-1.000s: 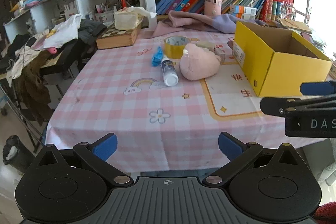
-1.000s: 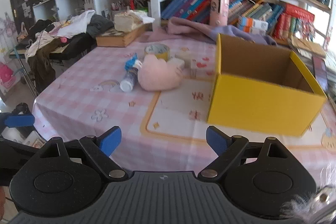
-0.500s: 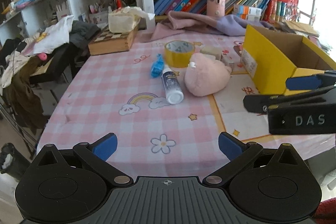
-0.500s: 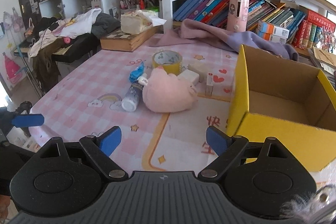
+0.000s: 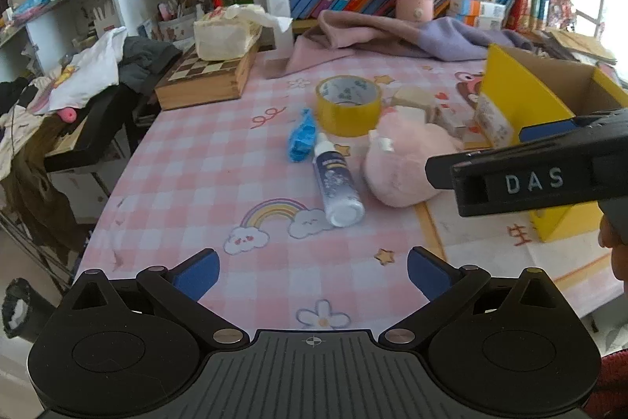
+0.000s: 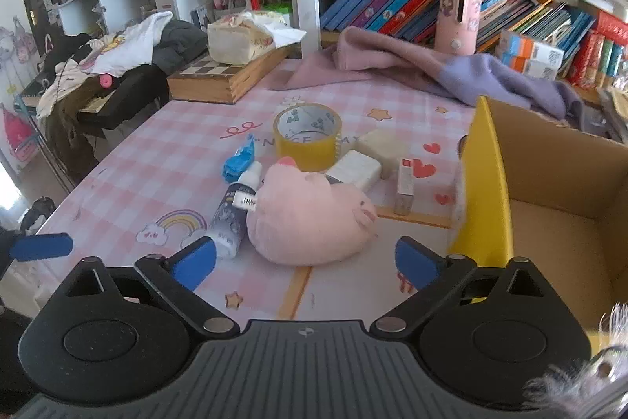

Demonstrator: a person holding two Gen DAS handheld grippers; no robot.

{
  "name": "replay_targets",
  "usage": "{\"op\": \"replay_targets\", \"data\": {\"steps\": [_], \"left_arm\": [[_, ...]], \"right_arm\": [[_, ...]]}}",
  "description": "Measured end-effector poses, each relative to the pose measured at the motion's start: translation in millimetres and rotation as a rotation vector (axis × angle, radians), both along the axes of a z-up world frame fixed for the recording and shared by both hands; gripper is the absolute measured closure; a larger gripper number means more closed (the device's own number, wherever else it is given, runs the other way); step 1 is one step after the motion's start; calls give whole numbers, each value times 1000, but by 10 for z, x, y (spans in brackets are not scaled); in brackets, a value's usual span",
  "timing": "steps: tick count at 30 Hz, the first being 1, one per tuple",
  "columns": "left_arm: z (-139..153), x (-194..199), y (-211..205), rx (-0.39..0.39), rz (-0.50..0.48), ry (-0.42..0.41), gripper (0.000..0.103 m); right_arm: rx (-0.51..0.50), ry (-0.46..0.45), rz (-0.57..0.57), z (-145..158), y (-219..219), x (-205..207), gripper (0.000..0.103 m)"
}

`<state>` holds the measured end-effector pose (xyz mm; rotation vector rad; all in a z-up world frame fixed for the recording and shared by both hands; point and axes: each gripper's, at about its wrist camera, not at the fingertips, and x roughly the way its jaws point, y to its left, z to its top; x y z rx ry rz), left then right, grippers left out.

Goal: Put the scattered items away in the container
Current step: 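Move the right tool to the pink plush pig while the left tool approaches the spray bottle, then grasp the pink plush pig with the right tool while the left tool grasps the white spray bottle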

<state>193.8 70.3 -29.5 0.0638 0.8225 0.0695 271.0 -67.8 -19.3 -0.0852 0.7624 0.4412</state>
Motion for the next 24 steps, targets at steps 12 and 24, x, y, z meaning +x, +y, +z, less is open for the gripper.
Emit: {"op": "replay_targets", "data": {"steps": [12, 24], "left_arm": [[-99, 391, 110, 1, -3, 29, 1], [-273, 792, 131, -30, 5, 56, 12]], "right_arm": [[-30, 84, -16, -267, 315, 627, 0], [-56, 145, -92, -308, 76, 777, 28]]}}
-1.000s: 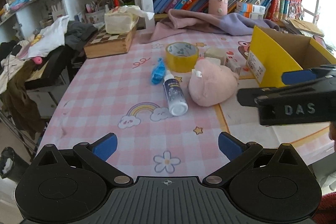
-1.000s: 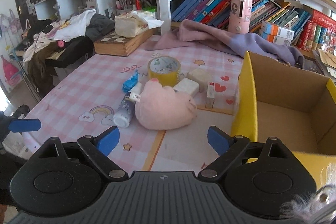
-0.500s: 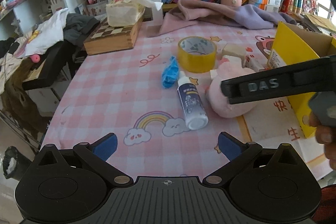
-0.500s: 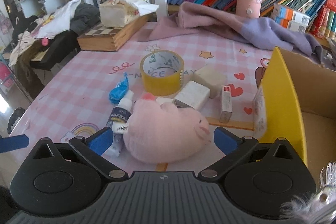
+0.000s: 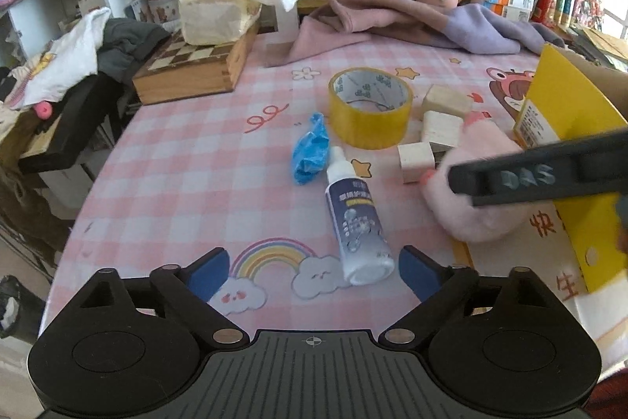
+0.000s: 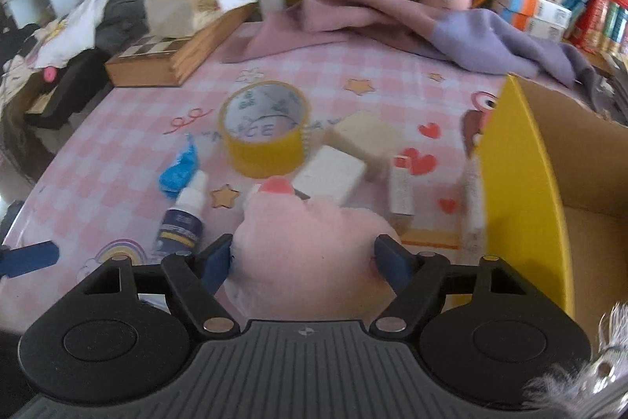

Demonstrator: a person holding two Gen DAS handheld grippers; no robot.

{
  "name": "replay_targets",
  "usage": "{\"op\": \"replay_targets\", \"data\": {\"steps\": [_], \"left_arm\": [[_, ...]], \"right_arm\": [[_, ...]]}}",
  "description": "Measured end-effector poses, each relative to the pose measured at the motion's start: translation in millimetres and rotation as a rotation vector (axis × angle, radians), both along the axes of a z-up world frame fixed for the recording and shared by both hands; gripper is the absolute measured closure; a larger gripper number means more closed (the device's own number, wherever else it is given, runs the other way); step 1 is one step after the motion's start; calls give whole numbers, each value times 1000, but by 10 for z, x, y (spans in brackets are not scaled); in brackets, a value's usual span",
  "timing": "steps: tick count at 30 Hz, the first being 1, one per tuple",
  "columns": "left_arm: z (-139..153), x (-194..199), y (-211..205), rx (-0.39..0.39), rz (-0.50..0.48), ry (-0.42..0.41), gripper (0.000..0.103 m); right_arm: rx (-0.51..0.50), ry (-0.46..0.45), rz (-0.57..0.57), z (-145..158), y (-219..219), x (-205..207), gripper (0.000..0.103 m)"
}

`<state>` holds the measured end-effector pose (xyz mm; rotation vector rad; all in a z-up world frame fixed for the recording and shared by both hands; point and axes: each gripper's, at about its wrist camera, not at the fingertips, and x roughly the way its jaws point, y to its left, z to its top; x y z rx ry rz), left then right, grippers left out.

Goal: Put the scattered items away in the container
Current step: 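Grasp the pink plush pig with the right tool while the left tool grasps the white spray bottle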

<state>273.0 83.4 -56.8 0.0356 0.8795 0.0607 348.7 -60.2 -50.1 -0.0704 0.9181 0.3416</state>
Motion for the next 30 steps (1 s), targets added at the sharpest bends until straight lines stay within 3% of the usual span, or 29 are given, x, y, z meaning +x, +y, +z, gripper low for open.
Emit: {"op": "replay_targets", "data": {"steps": [3, 10, 15, 22, 27, 30], "left_arm": [[-66, 131, -52, 7, -21, -2, 16], [-192, 342, -130, 31, -54, 17, 29], [-267, 421, -133, 34, -41, 39, 37], [-294, 371, -144, -23, -70, 36, 67], [-246, 302, -135, -46, -77, 52, 72], [-146, 196, -100, -75, -73, 30, 72]], "right_arm": [[-6, -4, 21, -17, -12, 4, 24], [-18, 12, 36, -73, 28, 99, 6], [-51, 15, 43, -158, 83, 139, 2], [-97, 2, 59, -196, 133, 137, 5], [-70, -23, 122, -162, 134, 52, 15], [-5, -24, 159, -65, 97, -31, 25]]}}
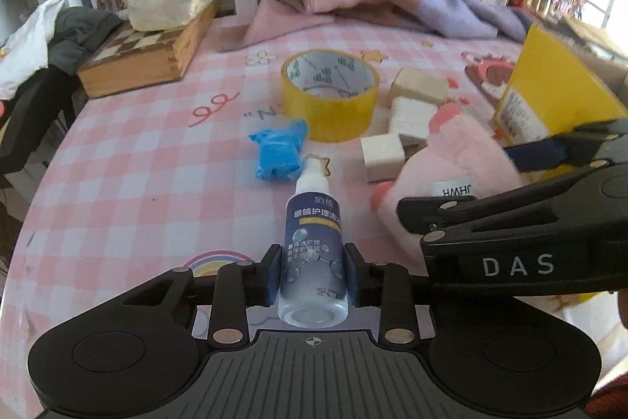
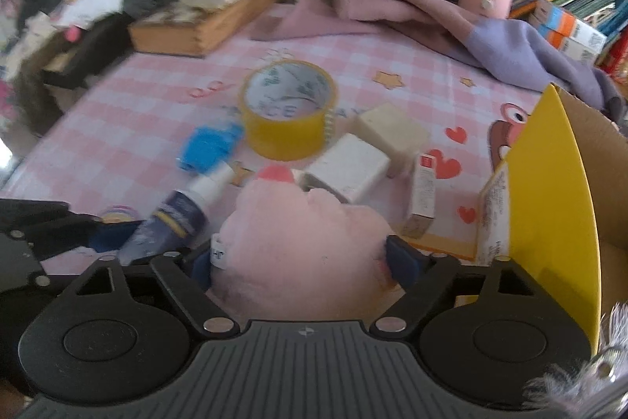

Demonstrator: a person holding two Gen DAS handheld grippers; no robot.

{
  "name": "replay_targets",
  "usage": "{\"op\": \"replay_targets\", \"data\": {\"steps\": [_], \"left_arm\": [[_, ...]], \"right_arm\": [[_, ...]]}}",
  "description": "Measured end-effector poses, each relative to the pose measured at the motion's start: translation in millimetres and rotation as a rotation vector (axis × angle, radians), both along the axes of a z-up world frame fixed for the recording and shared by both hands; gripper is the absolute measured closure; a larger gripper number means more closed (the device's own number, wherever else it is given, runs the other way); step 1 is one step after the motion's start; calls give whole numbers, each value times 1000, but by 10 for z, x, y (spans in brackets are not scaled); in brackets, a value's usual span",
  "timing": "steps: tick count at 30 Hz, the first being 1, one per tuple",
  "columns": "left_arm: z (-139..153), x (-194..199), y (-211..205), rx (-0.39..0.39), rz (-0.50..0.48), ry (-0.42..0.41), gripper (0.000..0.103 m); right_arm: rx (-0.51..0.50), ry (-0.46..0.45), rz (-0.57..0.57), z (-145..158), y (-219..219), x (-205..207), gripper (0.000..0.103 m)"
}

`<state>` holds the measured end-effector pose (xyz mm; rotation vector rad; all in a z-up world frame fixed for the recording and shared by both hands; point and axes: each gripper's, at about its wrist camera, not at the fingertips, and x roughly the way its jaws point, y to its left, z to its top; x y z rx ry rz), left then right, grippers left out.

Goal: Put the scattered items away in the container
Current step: 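Grasp the pink plush pig with the right tool while the left tool grasps the white spray bottle, then lift and carry the pig and spray bottle over the yellow box with both tools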

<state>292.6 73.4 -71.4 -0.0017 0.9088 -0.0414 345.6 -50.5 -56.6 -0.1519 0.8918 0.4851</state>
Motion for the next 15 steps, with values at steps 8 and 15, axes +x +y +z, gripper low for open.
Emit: {"op": "replay_targets", "data": {"steps": [8, 15], "left_arm": [[82, -208, 86, -41, 29, -6, 72], [29, -392, 98, -37, 31, 20, 72]], "right_arm": [[16, -16, 35, 136, -20, -226, 45], [-42, -12, 30, 101, 20, -411, 30]]}}
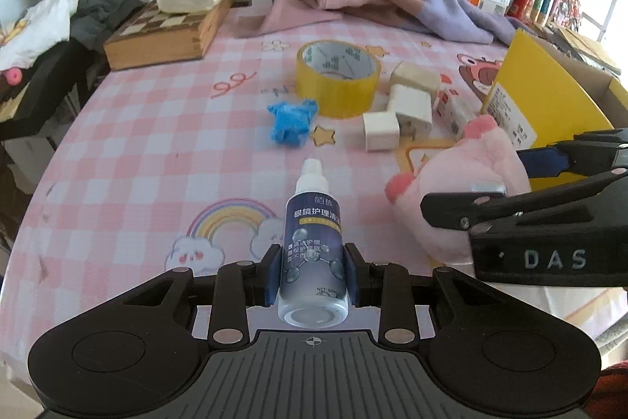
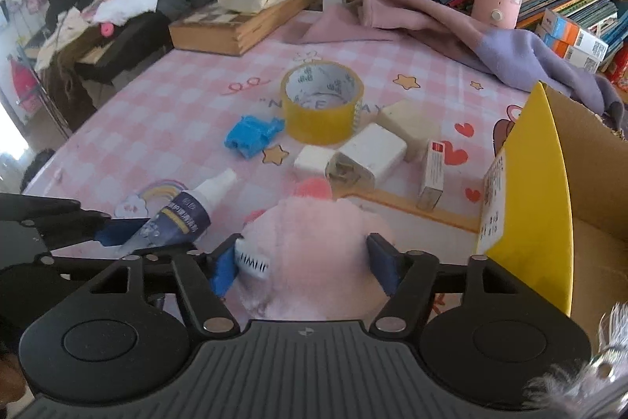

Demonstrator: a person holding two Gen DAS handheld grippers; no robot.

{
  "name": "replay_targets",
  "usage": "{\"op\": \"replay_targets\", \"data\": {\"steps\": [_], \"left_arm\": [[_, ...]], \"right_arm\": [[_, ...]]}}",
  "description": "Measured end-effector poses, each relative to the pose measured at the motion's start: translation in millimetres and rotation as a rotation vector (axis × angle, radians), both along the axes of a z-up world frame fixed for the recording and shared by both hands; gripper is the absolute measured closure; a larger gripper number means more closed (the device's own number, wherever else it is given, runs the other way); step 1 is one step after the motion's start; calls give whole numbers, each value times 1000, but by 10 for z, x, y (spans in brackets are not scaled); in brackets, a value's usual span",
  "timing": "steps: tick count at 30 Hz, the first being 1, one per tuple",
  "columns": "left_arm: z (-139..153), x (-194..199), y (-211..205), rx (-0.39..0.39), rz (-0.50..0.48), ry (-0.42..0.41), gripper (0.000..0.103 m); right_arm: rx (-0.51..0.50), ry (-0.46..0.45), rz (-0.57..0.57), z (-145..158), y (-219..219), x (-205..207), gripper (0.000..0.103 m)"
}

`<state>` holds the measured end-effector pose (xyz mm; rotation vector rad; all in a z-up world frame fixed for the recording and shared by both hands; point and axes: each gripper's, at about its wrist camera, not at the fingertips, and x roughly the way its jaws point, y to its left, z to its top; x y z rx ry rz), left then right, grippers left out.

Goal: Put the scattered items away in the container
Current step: 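Lift and carry the pig and spray bottle over the yellow box with both tools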

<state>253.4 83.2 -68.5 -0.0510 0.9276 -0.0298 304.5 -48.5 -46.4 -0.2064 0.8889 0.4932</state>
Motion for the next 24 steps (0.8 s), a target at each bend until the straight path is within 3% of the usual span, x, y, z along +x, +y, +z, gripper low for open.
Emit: {"op": "replay_targets", "data": {"steps": [4, 10, 12, 16, 21, 24], "left_arm": [[-9, -60, 46, 0, 9, 11, 72], [-50, -77, 124, -7, 31, 23, 72], [-62, -69, 124, -5, 32, 23, 72], [-71, -59, 125, -8, 33, 21, 72], [22, -73, 180, -44, 51, -15, 72], [107, -107, 248, -106, 79, -31, 72]], "right_arm": [[-9, 41, -27, -86, 12, 47, 14], [-46, 11, -26, -176, 76, 60, 10], [-64, -13, -14, -199, 95, 46, 12], [-113, -79, 59, -186, 180, -55, 31], [-12, -69, 41, -45, 72, -60, 37], [69, -54, 13, 68, -13, -67, 37]]}}
